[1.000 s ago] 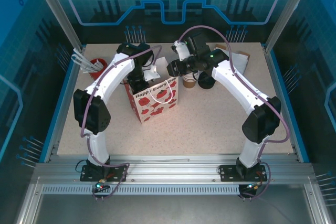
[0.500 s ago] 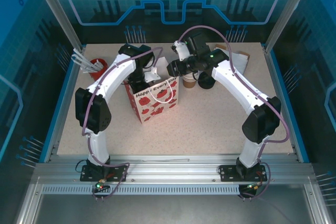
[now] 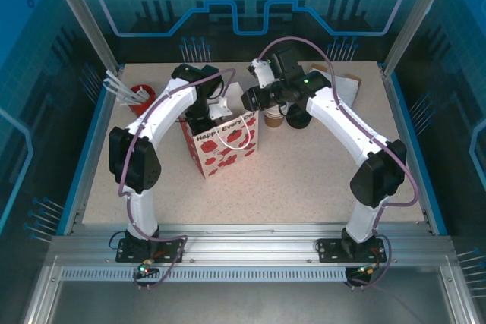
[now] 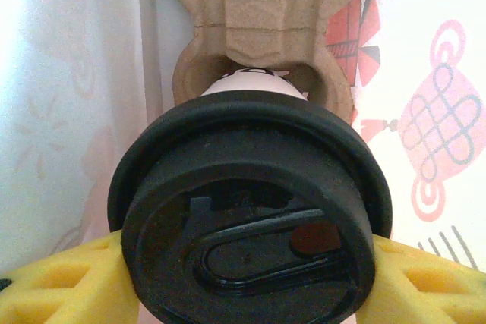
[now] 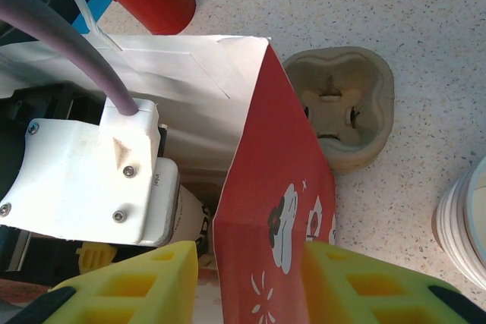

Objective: Pack the takeout coffee

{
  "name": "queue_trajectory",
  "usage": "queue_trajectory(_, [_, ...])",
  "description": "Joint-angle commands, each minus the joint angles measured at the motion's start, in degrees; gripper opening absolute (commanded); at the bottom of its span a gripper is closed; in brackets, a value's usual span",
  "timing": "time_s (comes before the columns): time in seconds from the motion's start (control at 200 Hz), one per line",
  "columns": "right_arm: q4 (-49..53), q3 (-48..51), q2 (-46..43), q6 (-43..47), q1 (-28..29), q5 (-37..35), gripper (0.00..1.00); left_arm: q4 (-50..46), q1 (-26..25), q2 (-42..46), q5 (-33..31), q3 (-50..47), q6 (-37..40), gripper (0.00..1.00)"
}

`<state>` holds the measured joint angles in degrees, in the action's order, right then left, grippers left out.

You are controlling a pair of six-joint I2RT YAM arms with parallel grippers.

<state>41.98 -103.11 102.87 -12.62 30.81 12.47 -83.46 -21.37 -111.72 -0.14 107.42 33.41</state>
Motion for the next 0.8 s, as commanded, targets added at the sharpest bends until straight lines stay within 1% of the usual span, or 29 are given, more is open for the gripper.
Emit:
queue_trajectory(0.0, [0.12, 0.35, -0.63, -0.56, -0.31, 0.79, 0.42, 0.11, 0.36, -0.34, 1.64, -0.98, 0.75, 0.51])
queue_trajectory(0.795, [0.12, 0.32, -0.48, -0.48, -0.3, 0.76, 0.42, 0.01, 0.36, -0.84, 2.74, -0.41, 1.29, 0.5])
